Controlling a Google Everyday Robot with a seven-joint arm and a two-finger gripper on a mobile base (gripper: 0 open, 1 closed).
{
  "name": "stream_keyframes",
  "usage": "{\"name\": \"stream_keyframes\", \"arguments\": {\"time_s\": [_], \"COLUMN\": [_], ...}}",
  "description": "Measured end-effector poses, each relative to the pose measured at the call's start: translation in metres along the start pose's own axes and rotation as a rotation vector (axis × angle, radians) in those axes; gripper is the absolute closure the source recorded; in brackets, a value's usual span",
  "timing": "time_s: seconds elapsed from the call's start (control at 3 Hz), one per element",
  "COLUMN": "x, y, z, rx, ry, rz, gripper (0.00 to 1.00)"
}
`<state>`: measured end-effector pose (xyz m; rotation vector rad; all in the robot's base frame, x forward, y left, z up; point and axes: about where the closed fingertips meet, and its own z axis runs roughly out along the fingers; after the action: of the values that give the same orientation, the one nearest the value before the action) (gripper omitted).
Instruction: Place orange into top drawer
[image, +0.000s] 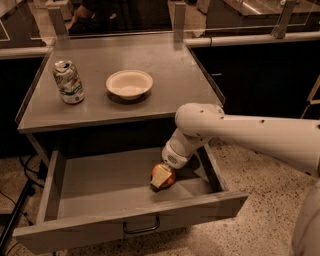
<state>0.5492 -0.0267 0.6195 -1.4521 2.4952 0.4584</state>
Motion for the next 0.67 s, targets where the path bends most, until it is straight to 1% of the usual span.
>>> {"name": "stream_keyframes", "arguments": {"time_s": [0.33, 0.67], "x": [0.002, 0.0021], "y": [-0.0042, -0.0042], "z": [0.0082, 0.0082], "rx": [0.003, 0.003], "ry": [0.019, 0.019], "rz": [-0.001, -0.001], "gripper": [1.0, 0.81]}}
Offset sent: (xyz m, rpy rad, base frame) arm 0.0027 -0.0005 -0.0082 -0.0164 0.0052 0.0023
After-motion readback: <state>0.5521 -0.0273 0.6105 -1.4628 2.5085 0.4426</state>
